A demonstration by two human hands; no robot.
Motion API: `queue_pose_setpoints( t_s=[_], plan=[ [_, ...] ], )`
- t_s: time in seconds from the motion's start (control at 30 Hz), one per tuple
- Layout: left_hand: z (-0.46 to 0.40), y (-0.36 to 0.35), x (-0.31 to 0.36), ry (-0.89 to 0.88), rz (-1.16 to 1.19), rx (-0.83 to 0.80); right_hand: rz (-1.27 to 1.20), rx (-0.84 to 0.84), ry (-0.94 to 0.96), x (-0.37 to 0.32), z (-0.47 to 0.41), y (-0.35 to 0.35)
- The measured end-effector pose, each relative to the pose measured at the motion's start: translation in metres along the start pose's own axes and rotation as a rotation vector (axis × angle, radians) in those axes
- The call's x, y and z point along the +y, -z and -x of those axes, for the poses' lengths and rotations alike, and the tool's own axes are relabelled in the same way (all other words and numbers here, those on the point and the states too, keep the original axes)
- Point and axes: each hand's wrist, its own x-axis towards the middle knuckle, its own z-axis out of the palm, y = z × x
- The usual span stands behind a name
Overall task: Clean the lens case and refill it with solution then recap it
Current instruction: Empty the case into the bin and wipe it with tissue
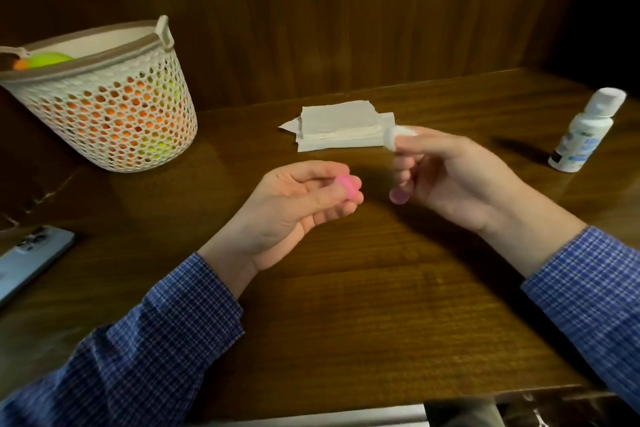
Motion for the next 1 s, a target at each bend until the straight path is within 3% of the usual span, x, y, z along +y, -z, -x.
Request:
queue_pose_setpoints(
  t_s=[0.1,0.37,0.6,0.87,1.0],
  plan=[
    [0.0,0.001,-0.003,-0.042,-0.19,0.042,-0.185,0.144,-0.105,-0.001,-0.005,0.006],
    [-0.039,-0.017,-0.014,-0.141,-0.942,0.36,-0.118,0.26,-0.096,-0.003,-0.011,0.011],
    [-0.056,-0.025,-0.029,-0.241,-1.462,0.373,-0.011,0.299,-0.051,-0.002,-0.01,0.009],
    [-0.048,-0.033,-0.018,-0.333,-1.653,0.301,0.215,0.246,0.027,0.003,-0.01,0.006],
    [-0.005,-0.01,0.01,-0.337,-1.452,0.367,0.346,0.199,0.121,0.005,-0.005,0.0]
  ],
)
